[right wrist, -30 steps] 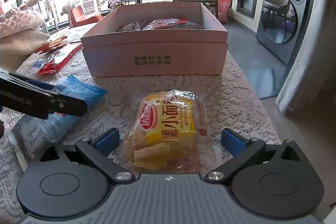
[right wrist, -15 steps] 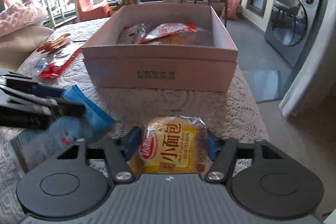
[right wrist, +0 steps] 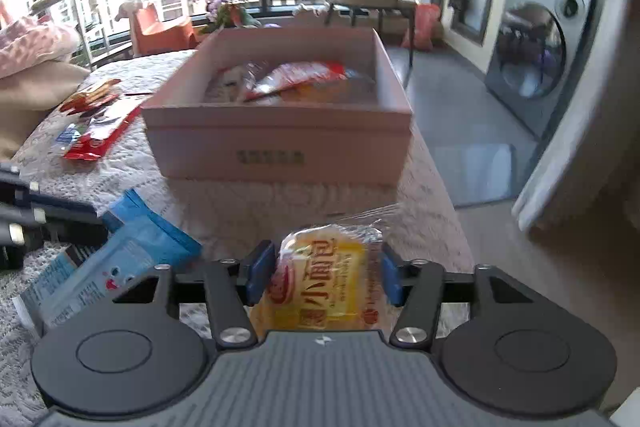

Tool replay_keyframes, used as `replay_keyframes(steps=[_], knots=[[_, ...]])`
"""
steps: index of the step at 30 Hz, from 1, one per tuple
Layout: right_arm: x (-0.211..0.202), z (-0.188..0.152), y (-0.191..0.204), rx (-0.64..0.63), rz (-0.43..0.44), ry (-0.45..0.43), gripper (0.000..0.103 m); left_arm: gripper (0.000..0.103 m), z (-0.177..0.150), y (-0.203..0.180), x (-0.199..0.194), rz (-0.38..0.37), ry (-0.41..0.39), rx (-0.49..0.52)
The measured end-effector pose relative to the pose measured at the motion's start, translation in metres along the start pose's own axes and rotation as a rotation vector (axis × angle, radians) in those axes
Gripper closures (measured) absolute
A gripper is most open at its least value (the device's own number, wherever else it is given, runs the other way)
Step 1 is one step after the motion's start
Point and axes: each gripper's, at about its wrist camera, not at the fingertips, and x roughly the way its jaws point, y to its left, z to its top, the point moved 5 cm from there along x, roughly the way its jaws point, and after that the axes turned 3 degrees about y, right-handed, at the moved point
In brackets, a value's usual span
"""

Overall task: Organize snacks
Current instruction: 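Hold the yellow bread packet in the right tool while the left tool holds the blue packet, then keep holding the bread packet in the right tool while the left tool holds the blue packet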

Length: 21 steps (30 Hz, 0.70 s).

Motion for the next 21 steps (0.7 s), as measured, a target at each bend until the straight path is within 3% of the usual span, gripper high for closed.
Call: replay_keyframes(steps=[3,9,15,21], knots=[[0.001,-0.008,-0.005,0.015,-0.002,0.002,0.033,0.081,0.001,-0.014,0.003,0.051,-0.015,0.060],[0.008,-0.016,-0.014,0.075,0.029,0.014,0.024,0.081,0.004,-0.019,0.003,0.007,-0.003,0.050],[0.010,-0.018,-0.013,0.074,0.026,-0.002,0.022,0.081,0.005,-0.013,0.005,-0.029,-0.011,0.029],[0.010,-0.019,-0.011,0.066,0.020,-0.008,0.021,0.080,0.005,-0.013,0.006,0.020,-0.039,0.082]])
